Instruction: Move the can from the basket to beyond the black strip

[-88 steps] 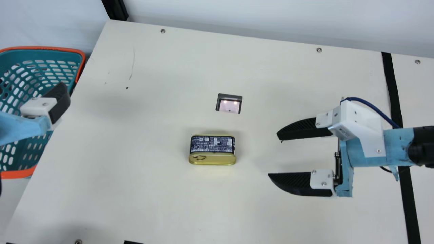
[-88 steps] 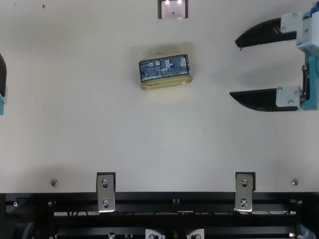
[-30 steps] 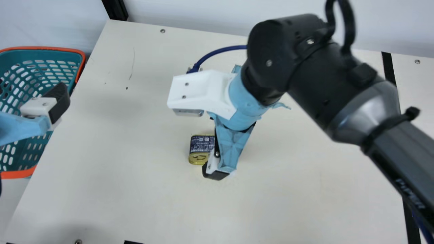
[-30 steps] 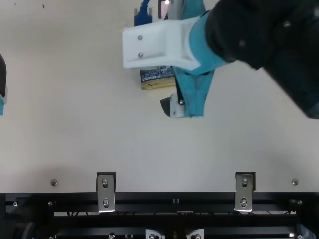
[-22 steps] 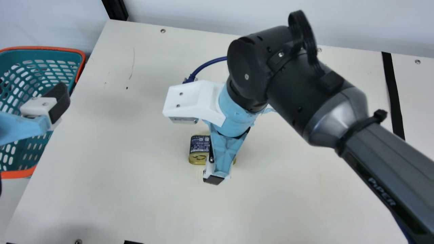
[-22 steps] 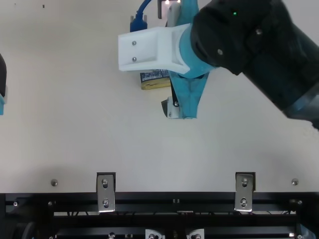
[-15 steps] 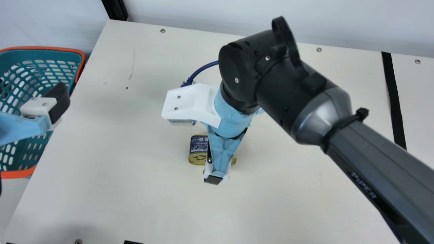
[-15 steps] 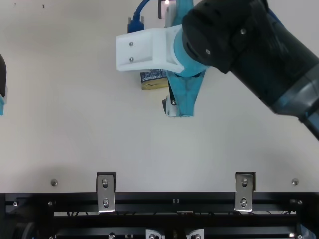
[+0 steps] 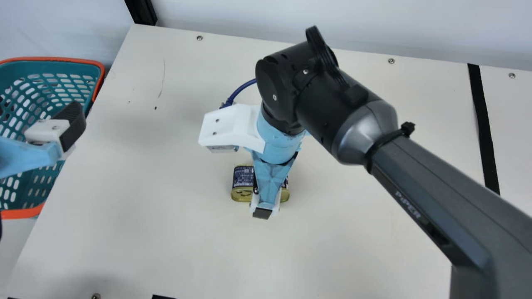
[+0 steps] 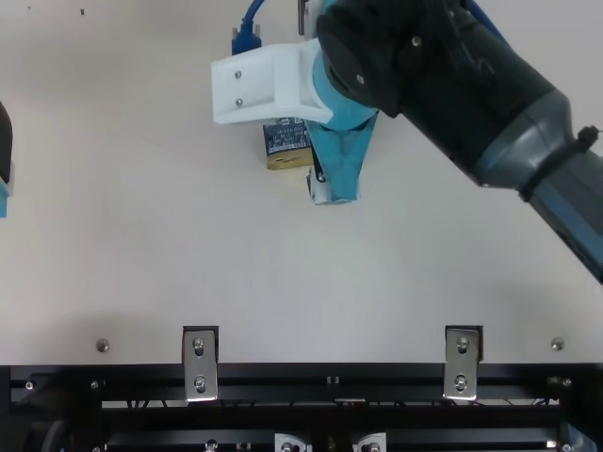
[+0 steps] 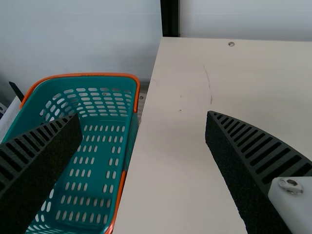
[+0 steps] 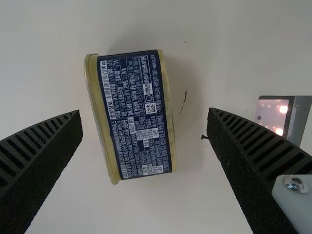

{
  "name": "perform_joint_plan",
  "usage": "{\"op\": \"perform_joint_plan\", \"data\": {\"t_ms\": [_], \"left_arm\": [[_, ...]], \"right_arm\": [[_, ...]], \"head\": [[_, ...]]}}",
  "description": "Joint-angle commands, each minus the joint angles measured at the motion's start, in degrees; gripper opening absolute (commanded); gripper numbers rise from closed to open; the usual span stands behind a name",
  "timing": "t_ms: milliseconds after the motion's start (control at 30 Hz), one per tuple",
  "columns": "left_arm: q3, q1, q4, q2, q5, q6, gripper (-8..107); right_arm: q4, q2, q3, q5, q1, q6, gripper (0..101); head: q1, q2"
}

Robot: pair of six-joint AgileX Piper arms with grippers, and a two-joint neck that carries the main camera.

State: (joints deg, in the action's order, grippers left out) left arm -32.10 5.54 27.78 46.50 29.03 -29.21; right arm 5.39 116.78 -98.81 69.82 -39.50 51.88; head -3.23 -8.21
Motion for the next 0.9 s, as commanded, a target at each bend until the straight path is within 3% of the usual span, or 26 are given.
{"op": "perform_joint_plan", "data": {"t_ms": [0, 367, 400, 433, 467, 667, 867], "left_arm": [[0.0, 0.0, 0.0, 0.0, 0.0, 0.0, 90], [0.0, 0.0, 0.0, 0.0, 0.0, 0.0, 90], [0.0, 0.0, 0.0, 0.0, 0.0, 0.0, 90], [0.0, 0.0, 0.0, 0.0, 0.0, 0.0, 90], [0.0, 0.0, 0.0, 0.0, 0.0, 0.0, 90], [0.0, 0.0, 0.0, 0.0, 0.0, 0.0, 90], [0.0, 0.0, 0.0, 0.0, 0.0, 0.0, 90]], "right_arm": [[-0.2, 0.5, -0.3, 0.1, 0.0, 0.4, 101], [-0.7, 3.3, -2.1, 0.1, 0.2, 2.7, 101], [-0.6, 3.5, -2.2, 0.1, 0.2, 2.9, 87], [-0.5, 3.7, -2.4, 0.1, 0.2, 3.1, 35], [-0.4, 3.9, -2.5, 0.1, 0.2, 3.2, 0], [1.3, 3.9, -3.9, 0.1, 0.4, 3.5, 0], [7.4, 1.7, -7.3, 0.1, 2.8, 3.1, 0]], "head": [[-0.1, 0.0], [-0.1, 0.0], [-0.1, 0.0], [-0.1, 0.0], [-0.1, 0.0], [-0.1, 0.0], [-0.1, 0.0]]}}
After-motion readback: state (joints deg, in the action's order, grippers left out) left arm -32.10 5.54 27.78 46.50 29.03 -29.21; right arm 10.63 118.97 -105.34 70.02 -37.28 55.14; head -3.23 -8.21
